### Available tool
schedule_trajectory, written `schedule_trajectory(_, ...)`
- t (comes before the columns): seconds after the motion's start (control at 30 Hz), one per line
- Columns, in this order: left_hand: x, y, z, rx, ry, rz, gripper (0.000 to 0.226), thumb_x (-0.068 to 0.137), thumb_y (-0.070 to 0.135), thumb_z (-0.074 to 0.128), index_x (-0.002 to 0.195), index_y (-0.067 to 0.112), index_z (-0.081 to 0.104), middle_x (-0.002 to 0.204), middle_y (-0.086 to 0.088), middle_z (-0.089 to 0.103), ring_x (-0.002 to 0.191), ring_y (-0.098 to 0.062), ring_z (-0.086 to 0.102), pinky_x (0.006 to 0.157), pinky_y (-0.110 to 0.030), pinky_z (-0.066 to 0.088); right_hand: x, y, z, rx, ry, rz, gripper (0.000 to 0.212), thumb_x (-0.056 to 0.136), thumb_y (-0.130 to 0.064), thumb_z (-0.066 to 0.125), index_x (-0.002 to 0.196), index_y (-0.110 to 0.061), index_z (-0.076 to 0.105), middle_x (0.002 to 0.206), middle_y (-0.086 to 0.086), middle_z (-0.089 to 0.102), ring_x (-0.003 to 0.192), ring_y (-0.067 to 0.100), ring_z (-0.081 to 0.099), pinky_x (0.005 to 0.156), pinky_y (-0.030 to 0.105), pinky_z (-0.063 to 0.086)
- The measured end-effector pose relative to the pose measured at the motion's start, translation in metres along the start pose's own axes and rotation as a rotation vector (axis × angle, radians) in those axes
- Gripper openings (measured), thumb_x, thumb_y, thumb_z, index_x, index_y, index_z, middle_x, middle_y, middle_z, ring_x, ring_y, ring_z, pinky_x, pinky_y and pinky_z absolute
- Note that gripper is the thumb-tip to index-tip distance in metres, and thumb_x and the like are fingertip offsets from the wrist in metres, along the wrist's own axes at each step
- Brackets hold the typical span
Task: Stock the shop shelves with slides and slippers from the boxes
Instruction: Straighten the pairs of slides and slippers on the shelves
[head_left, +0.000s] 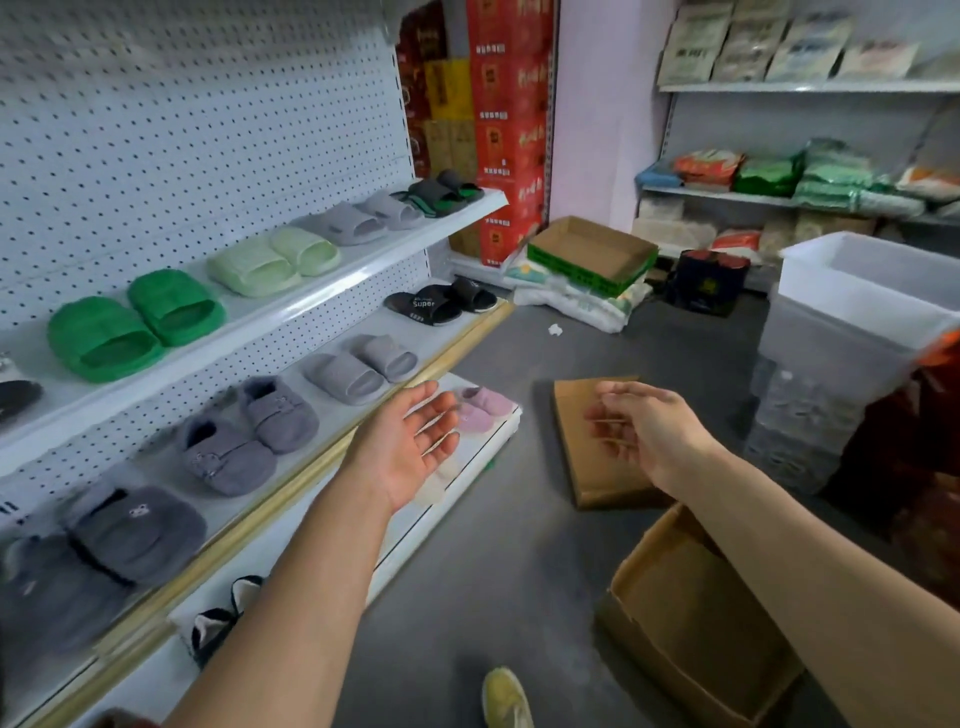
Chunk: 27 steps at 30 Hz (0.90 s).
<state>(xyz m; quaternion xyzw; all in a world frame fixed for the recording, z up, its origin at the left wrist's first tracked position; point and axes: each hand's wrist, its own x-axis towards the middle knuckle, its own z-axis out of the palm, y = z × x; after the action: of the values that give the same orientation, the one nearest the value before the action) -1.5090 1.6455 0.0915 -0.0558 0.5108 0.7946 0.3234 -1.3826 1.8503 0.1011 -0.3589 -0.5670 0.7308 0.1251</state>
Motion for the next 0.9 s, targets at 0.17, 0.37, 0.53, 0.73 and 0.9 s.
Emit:
schedule_trajectory(0.17,0.081,0.031,0.026,0.006,-0.007,0.050,0.012,0.097,0.022,0.053,0.103,0.018,0.063,0.091,0.002,0.068,0.074,-0.013,0.062,0.069,-0.027,0.050,0.090,-0.031,0.020,-0.004,-0.057,-0.059,0.011,0.097,-0.011,0.053,0.100,-0.011,0.064,0.086,0.010,0.070,0.072,0.023,0.064,0.068,0.033,0.049)
schedule_trajectory(0.37,0.190,0.081,0.058,-0.047,0.039,0.065,0.011,0.097,0.023,0.052,0.098,0.018,0.062,0.094,-0.001,0.067,0.083,-0.016,0.060,0.073,-0.028,0.049,0.207,-0.078,0.059,-0.027,-0.111,-0.049,0.007,0.096,-0.011,0.055,0.097,-0.012,0.063,0.085,0.011,0.070,0.067,0.021,0.064,0.064,0.032,0.049)
schedule_trajectory(0.53,0.268,0.125,0.080,0.017,0.066,0.100,0.011,0.097,0.022,0.053,0.099,0.018,0.063,0.093,-0.001,0.067,0.081,-0.016,0.061,0.074,-0.029,0.048,0.289,-0.113,0.088,-0.061,-0.158,-0.070,0.011,0.095,-0.013,0.058,0.103,-0.009,0.064,0.089,0.012,0.071,0.069,0.022,0.065,0.065,0.031,0.050)
schedule_trajectory(0.73,0.337,0.162,0.096,0.157,0.088,0.143,0.010,0.094,0.024,0.060,0.099,0.017,0.065,0.091,-0.002,0.069,0.076,-0.016,0.063,0.069,-0.030,0.051,0.365,-0.146,0.119,-0.064,-0.222,-0.071,0.011,0.096,-0.011,0.055,0.102,-0.010,0.064,0.085,0.011,0.071,0.070,0.022,0.065,0.065,0.031,0.050)
schedule_trajectory(0.9,0.378,0.189,0.103,0.265,0.136,0.239,0.009,0.095,0.023,0.058,0.102,0.020,0.063,0.093,-0.001,0.071,0.078,-0.017,0.064,0.073,-0.031,0.052,0.423,-0.178,0.149,-0.103,-0.285,-0.128,0.016,0.095,-0.012,0.057,0.109,-0.010,0.064,0.090,0.011,0.071,0.070,0.020,0.064,0.065,0.028,0.052)
